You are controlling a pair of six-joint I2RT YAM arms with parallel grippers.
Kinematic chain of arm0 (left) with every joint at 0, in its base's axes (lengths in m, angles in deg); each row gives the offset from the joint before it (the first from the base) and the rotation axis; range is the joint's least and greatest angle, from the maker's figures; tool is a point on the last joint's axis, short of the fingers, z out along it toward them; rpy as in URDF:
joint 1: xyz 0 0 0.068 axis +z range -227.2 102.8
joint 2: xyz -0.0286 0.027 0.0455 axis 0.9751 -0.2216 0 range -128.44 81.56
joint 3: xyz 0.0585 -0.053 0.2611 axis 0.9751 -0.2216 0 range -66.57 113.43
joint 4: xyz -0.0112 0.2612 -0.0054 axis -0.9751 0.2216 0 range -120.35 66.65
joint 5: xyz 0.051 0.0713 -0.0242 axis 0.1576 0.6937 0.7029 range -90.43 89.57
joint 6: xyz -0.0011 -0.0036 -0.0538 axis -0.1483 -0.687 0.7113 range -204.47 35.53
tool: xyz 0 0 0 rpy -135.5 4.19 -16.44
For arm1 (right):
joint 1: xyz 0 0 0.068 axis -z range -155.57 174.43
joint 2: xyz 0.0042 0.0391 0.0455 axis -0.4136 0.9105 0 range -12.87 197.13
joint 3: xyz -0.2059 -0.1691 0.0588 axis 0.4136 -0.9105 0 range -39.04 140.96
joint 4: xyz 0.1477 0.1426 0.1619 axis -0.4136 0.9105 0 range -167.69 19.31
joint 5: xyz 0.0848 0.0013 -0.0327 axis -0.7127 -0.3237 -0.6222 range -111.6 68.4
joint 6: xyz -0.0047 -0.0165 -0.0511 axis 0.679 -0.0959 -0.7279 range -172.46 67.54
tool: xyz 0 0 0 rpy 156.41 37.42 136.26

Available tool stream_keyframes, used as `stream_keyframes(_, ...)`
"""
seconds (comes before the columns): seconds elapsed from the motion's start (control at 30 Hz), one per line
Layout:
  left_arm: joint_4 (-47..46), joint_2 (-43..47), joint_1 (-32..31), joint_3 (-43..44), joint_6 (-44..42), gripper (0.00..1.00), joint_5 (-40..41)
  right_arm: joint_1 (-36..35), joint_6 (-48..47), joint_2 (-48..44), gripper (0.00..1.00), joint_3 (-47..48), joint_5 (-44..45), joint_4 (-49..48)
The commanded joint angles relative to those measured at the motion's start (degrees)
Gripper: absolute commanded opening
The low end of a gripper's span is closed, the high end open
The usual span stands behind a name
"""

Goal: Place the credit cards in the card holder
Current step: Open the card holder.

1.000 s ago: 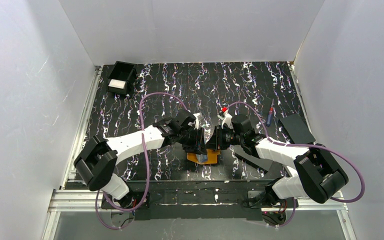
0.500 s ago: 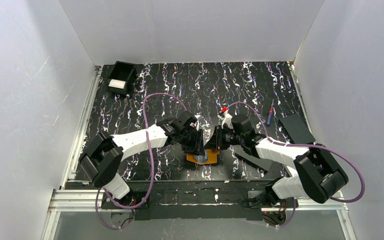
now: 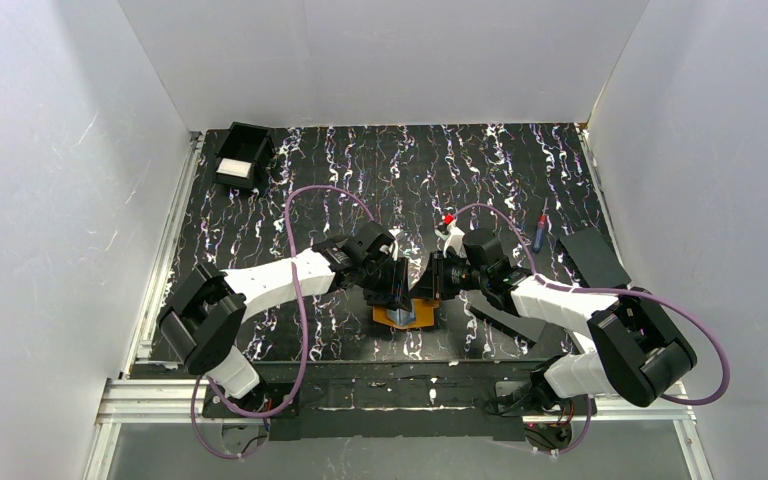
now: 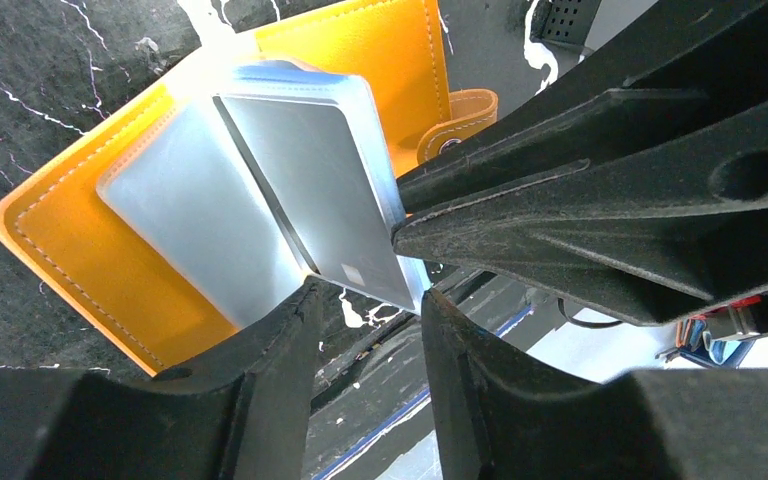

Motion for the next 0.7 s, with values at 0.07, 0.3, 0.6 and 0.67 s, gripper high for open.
stream_keyframes(0.07, -0.4, 0.4, -0.2, 0.8, -0.3, 0.42, 0.1, -0.3, -0.7, -0.3, 0.24, 0.7, -0.7, -0.9)
stream_keyframes(0.3, -0.8, -0.2, -0.2, 0.5, 0.0, 0.42, 0.1, -0.4, -0.5, -0.1, 0.23, 0.7, -0.9, -1.2)
stream_keyframes(0.6, 0.2, -0.1, -0.2, -1.1, 0.8, 0.34, 2.3, -0.3, -0.7, -0.6, 0.23, 0.7, -0.5, -0.6)
stream_keyframes(0.67, 0.4, 0.2, -0.2, -1.6, 0.9, 0.33, 2.7, -0.4, -0.9, -0.8, 0.26, 0.8, -0.3, -0.2)
